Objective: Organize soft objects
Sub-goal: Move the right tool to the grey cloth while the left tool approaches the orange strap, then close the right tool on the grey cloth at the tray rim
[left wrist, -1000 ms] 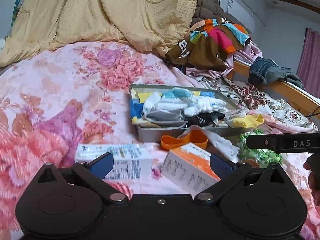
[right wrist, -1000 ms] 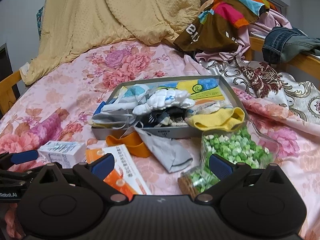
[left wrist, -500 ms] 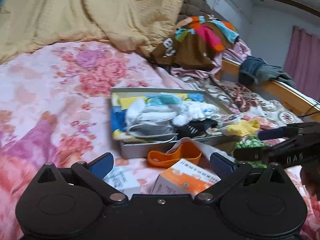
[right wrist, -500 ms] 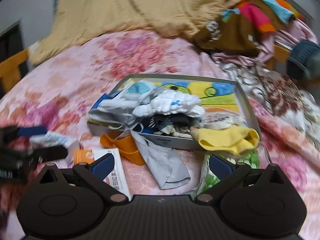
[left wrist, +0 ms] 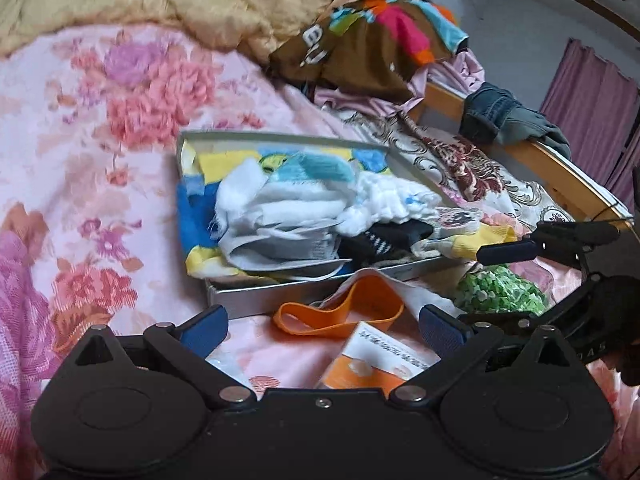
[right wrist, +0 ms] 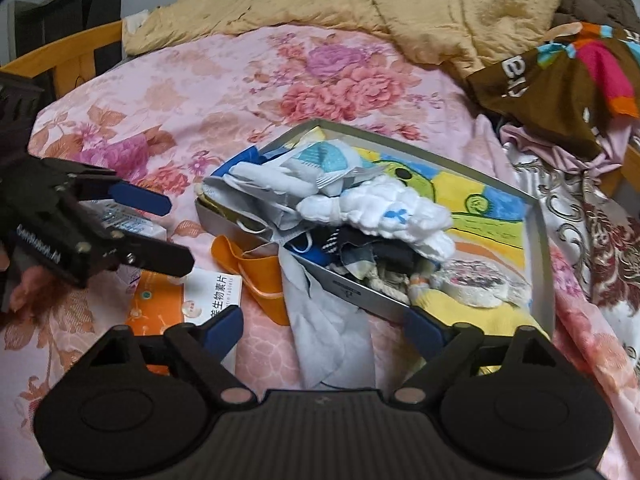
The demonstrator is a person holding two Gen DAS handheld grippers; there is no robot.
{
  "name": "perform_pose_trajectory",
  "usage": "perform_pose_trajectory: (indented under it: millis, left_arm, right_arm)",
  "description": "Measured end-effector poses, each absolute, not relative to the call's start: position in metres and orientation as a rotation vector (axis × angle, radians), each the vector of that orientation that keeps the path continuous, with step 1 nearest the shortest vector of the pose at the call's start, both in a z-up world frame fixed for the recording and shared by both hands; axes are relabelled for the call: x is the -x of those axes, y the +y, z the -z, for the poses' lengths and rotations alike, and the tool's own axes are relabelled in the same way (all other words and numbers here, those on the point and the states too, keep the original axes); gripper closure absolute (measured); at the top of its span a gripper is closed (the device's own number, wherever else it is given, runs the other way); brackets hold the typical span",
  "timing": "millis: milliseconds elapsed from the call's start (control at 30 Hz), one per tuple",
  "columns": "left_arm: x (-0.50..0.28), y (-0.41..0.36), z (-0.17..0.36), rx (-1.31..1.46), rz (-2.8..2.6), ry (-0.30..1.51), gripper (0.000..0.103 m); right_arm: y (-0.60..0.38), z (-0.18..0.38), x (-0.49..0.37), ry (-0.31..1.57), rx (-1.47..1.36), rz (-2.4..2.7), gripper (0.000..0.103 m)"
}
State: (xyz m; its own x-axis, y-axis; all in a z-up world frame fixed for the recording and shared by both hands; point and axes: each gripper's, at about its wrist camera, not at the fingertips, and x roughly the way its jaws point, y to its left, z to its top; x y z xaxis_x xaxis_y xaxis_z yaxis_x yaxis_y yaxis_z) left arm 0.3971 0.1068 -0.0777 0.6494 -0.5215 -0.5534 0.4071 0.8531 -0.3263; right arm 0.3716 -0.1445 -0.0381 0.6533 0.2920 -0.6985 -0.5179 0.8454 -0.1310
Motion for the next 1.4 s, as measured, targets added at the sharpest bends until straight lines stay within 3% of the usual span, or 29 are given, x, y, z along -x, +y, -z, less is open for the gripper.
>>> perform_pose_trajectory:
  millis: [333,633,767,967,1400]
  left_arm:
    - [-0.433,0.127,0.09,0.441,0.502,0.812,0.012]
    - [-0.436,0.116,0.091,0.449,0.462,0.842,0.033]
    - [-0.435,0.122,0.094,0.586,0.424,0.83,0.046]
    - [-0.427,0.115,0.087,0.651,0.294,0.798,0.048]
    - [-0.436,0.099,0.087,0.707,0.212,0.953,0.05]
  right_arm:
    - [-0.135,0.052,-0.385,0.76,0.338,-0.5,0.024]
    - [-0.135,0.06,-0.39,0.776,0.338,-0.493,0.04]
    - [-0.135,0.064,-0.392,0.78,0.332,-0.49,0.043]
    - [-0.136,0.069,-0.393,0.788,0.316,-0.49,0.045]
    - [-0.141,0.071,-0.395,0.797,0.288,-0.488,0.045]
